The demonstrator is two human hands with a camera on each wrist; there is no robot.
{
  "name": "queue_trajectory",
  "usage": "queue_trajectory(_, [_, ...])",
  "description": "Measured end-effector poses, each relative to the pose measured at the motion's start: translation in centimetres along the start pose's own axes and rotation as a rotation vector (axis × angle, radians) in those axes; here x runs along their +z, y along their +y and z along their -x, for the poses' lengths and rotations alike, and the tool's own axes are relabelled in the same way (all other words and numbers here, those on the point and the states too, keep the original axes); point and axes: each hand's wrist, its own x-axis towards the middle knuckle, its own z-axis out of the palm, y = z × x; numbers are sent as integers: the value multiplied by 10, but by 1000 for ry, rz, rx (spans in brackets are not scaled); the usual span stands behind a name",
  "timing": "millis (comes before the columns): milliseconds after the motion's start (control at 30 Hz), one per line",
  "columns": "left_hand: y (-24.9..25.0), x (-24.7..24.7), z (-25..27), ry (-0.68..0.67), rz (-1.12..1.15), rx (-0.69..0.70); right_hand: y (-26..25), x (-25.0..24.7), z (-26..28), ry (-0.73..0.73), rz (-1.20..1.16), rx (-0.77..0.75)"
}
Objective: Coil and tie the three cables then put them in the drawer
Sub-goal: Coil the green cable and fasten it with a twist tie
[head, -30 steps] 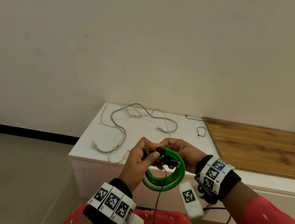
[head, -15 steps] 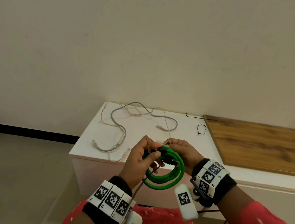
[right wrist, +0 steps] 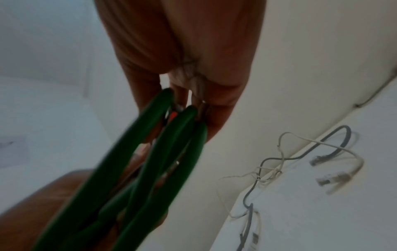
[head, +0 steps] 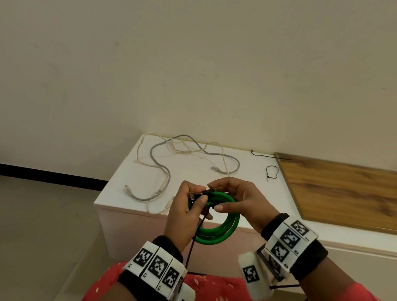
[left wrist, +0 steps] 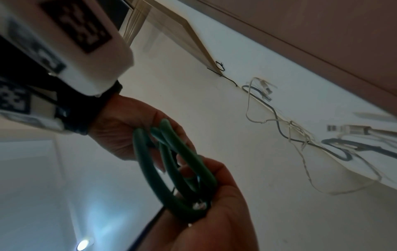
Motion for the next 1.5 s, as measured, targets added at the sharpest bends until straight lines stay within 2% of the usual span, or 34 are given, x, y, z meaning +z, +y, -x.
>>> queue_trajectory(167, [2,-3,0,-48,-35,-28,6,9,3,137,32,-74])
queue_trajectory(367, [6,-12,-4,-99,-88,-28,5,11,4,149,53,-82])
queue_trajectory(567, [11,-18,-9,-172,-49,-131,4,14,6,155,38,-89])
queue_trajectory(800, [11,-20,-9,-124,78,-187,8,20,8,198,182,-137])
queue_trajectory(1033, [9,-22,-11,-33,155,-194,18,30,7,352,1,-158])
queue_trajectory(1300, [12,-26,-10,-137,207,-229,19,36,10,488,-112,-159])
queue_trajectory(1500, [11,-28,-11,-67,239,-242,12,34,11,376,-351,-47])
